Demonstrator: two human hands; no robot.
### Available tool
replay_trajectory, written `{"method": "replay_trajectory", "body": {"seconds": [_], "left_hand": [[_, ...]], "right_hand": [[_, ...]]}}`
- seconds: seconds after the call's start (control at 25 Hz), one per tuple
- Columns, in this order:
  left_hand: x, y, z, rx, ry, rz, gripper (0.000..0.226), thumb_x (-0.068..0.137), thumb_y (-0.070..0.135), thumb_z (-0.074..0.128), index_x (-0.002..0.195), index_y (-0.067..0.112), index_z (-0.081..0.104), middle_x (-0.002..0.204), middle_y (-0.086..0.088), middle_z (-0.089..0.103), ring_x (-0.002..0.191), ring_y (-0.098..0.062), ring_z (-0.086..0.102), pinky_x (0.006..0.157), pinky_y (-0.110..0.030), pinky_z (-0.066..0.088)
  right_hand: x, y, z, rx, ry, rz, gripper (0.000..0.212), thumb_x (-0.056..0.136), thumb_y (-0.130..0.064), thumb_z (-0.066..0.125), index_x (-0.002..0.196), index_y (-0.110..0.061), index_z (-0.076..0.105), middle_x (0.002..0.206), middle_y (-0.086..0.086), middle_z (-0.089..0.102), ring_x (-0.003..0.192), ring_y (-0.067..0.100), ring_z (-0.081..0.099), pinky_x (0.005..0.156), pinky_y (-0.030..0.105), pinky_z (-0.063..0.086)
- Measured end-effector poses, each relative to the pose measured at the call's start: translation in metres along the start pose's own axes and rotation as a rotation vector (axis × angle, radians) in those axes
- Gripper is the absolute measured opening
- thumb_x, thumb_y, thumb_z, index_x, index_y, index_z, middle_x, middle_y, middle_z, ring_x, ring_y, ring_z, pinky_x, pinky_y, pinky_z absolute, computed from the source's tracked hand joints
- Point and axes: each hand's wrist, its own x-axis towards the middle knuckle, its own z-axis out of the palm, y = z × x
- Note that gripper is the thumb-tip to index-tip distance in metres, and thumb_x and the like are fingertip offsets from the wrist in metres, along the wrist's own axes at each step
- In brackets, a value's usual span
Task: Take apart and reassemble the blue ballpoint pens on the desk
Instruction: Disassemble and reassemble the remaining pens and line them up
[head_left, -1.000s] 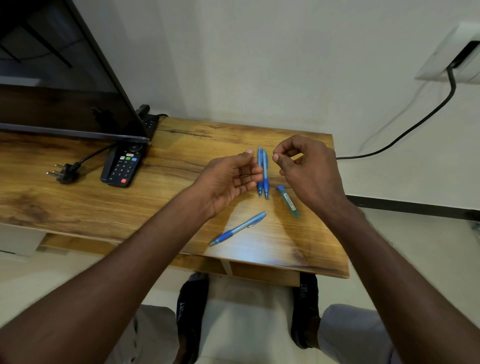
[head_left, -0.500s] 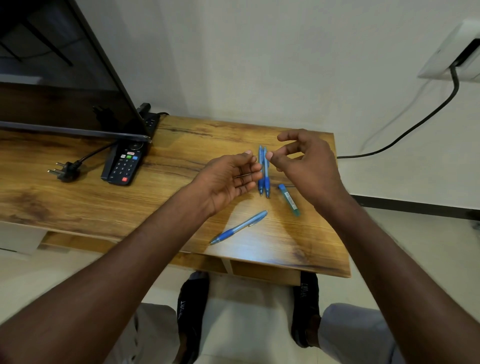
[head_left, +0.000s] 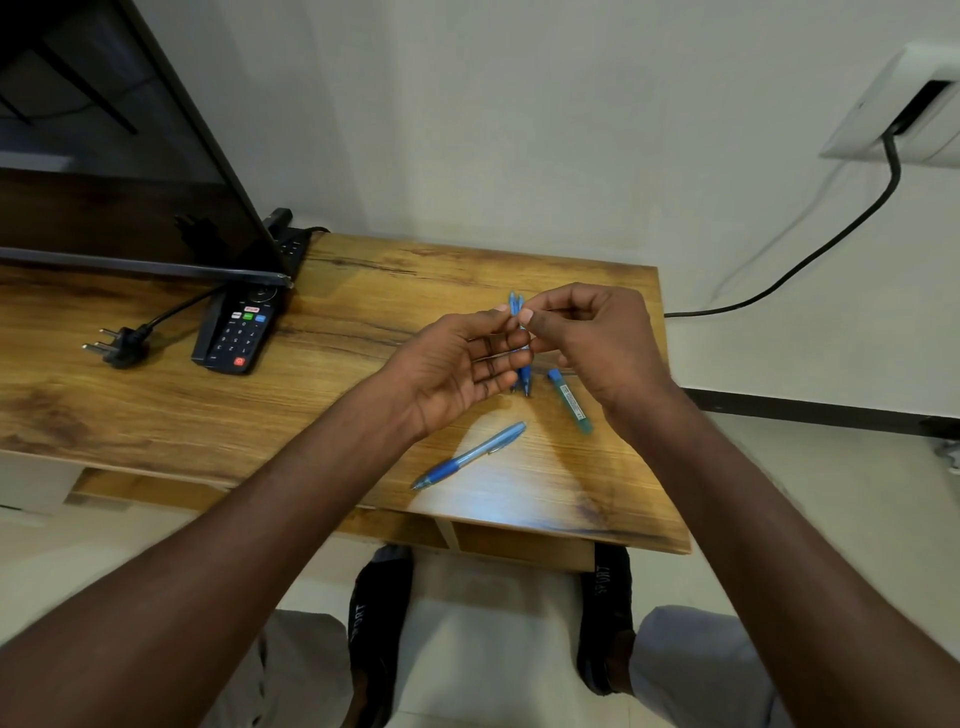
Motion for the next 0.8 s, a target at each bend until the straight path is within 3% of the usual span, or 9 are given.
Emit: {"method": "replay_trajectory", "body": {"seconds": [0.12, 0.2, 0.32, 0.36, 0.44, 0.6, 0.8], "left_hand": [[-0.002, 0.002, 0.0, -0.004, -0.001, -0.002, 0.022, 0.102, 0.036, 0.063, 0.1, 0.017, 0.073, 0.098, -0.004, 0.077, 0.088, -0.018, 0.075, 0.08, -0.032, 0.057], [-0.004, 0.003, 0.001, 0.141, 0.071, 0.04, 0.027, 0.103, 0.038, 0.062, 0.103, 0.014, 0.073, 0.099, -0.008, 0.079, 0.083, -0.018, 0.075, 0.073, -0.031, 0.057], [-0.003, -0.003, -0.003, 0.869, 0.25, 0.29, 0.018, 0.101, 0.033, 0.068, 0.101, 0.015, 0.071, 0.093, -0.003, 0.079, 0.077, -0.013, 0.071, 0.063, -0.028, 0.052], [-0.003, -0.006, -0.004, 1.101, 0.262, 0.364, 0.016, 0.098, 0.035, 0.072, 0.097, 0.019, 0.07, 0.088, 0.002, 0.076, 0.076, -0.011, 0.069, 0.063, -0.029, 0.051], [-0.006, -0.011, -0.004, 1.334, 0.173, 0.355, 0.026, 0.087, 0.046, 0.082, 0.091, 0.025, 0.068, 0.085, 0.005, 0.073, 0.078, -0.011, 0.067, 0.065, -0.034, 0.053], [-0.009, -0.019, 0.0, 1.579, 0.089, 0.294, 0.039, 0.073, 0.049, 0.091, 0.09, 0.027, 0.064, 0.084, 0.007, 0.067, 0.078, -0.011, 0.061, 0.062, -0.031, 0.046], [-0.006, -0.016, -0.002, 1.484, 0.074, 0.263, 0.02, 0.079, 0.032, 0.09, 0.085, 0.022, 0.073, 0.081, 0.005, 0.073, 0.079, -0.01, 0.069, 0.071, -0.033, 0.057]], "right_hand": [[0.0, -0.003, -0.002, 0.061, 0.041, 0.027, 0.004, 0.093, -0.019, 0.08, 0.093, -0.015, 0.081, 0.087, 0.001, 0.081, 0.077, 0.015, 0.078, 0.059, 0.017, 0.053], [0.0, -0.006, -0.005, 0.14, 0.064, 0.08, 0.003, 0.093, -0.018, 0.08, 0.092, -0.015, 0.08, 0.087, 0.001, 0.081, 0.076, 0.015, 0.077, 0.06, 0.021, 0.055], [0.001, -0.008, -0.009, 0.189, 0.086, 0.146, 0.004, 0.094, -0.013, 0.077, 0.092, -0.016, 0.079, 0.087, 0.0, 0.08, 0.076, 0.014, 0.078, 0.061, 0.024, 0.055], [0.001, -0.008, -0.01, 0.188, 0.089, 0.155, 0.004, 0.094, -0.012, 0.077, 0.094, -0.015, 0.079, 0.088, 0.0, 0.08, 0.077, 0.015, 0.079, 0.061, 0.024, 0.055], [0.001, -0.008, -0.009, 0.183, 0.088, 0.167, 0.003, 0.095, -0.012, 0.076, 0.096, -0.013, 0.079, 0.089, 0.0, 0.081, 0.078, 0.016, 0.079, 0.062, 0.023, 0.056], [0.0, -0.01, -0.008, 0.165, 0.081, 0.188, 0.003, 0.095, -0.015, 0.077, 0.097, -0.014, 0.079, 0.091, 0.0, 0.082, 0.083, 0.018, 0.08, 0.067, 0.027, 0.058], [0.0, -0.011, -0.008, 0.183, 0.071, 0.217, 0.003, 0.095, -0.013, 0.077, 0.095, -0.016, 0.079, 0.092, -0.001, 0.082, 0.083, 0.016, 0.08, 0.067, 0.025, 0.058]]}}
